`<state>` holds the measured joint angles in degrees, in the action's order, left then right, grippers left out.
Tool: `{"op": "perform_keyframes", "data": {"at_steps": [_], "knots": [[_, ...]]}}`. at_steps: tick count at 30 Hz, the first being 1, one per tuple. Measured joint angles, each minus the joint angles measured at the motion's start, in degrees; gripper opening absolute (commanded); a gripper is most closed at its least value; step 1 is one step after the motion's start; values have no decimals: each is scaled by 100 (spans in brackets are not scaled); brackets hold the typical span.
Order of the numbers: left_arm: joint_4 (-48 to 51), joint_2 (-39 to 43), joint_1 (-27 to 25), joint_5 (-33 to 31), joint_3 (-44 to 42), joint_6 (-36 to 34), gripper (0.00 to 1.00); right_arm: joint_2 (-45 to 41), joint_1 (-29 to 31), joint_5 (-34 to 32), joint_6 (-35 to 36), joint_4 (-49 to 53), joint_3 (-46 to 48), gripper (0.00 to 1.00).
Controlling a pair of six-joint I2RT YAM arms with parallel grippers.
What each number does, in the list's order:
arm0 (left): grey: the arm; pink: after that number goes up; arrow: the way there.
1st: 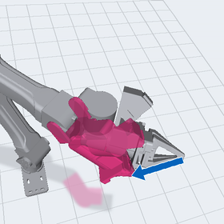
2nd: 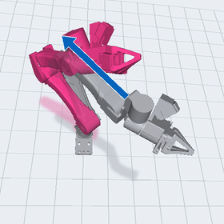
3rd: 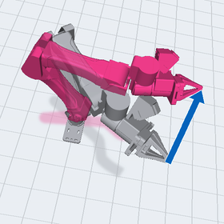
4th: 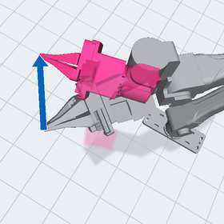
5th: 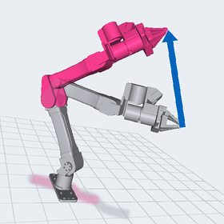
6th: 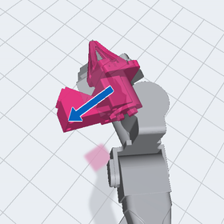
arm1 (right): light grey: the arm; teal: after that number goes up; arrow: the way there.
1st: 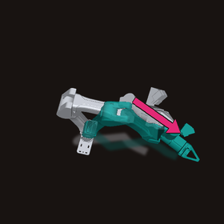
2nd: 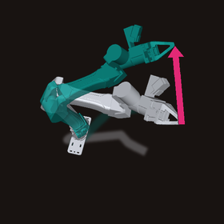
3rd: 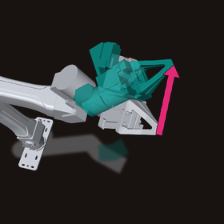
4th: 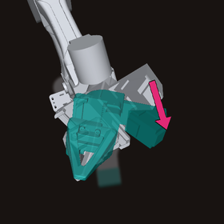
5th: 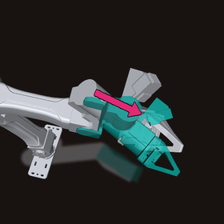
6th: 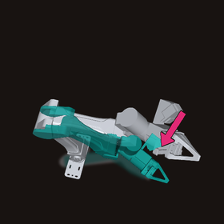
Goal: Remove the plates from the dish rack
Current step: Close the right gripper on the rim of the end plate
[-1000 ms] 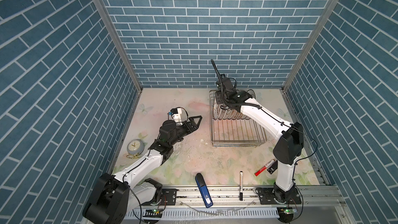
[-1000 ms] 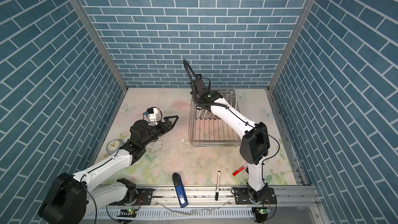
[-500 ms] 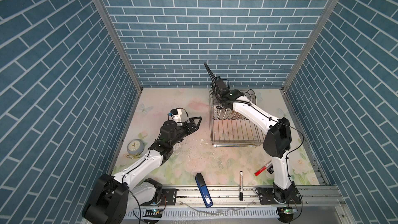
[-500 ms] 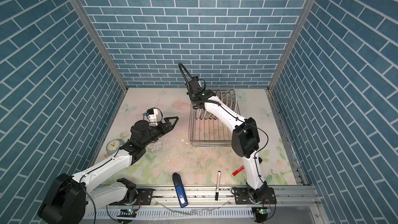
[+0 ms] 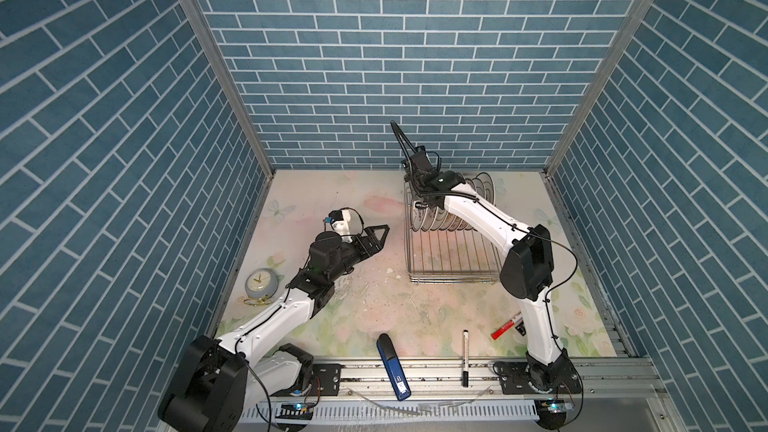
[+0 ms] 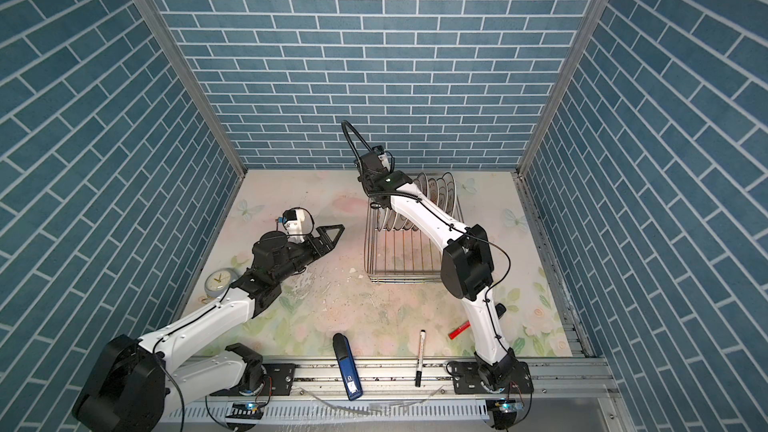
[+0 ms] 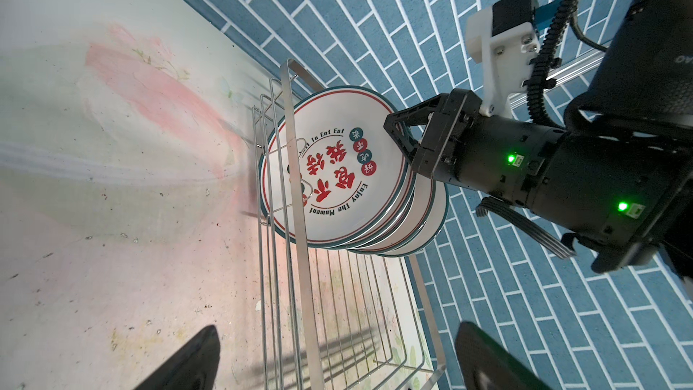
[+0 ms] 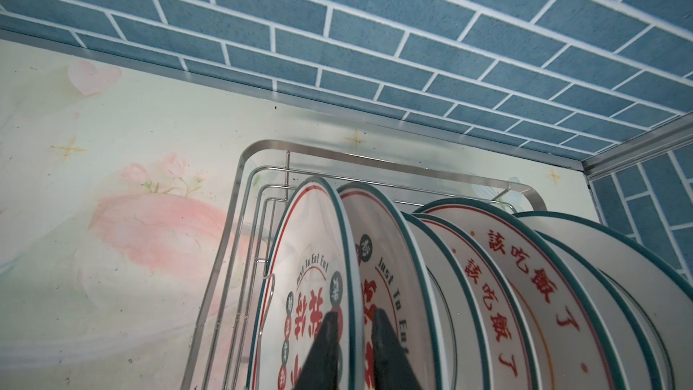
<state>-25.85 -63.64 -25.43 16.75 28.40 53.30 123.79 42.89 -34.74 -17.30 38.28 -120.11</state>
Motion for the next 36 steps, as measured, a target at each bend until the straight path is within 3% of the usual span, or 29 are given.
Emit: {"op": "perform_keyframes", "data": {"at_steps": [17,20,36], "knots": [[328,170,-37,-240,61,-136,100,201,22,-313,-20,166,-240,8],[372,170,-37,-260,61,-142,100,201,22,-328,-13,168,-240,1],[319,302,-57,-212,61,-149,100,245,103,-507,280,286,-409,0]]}}
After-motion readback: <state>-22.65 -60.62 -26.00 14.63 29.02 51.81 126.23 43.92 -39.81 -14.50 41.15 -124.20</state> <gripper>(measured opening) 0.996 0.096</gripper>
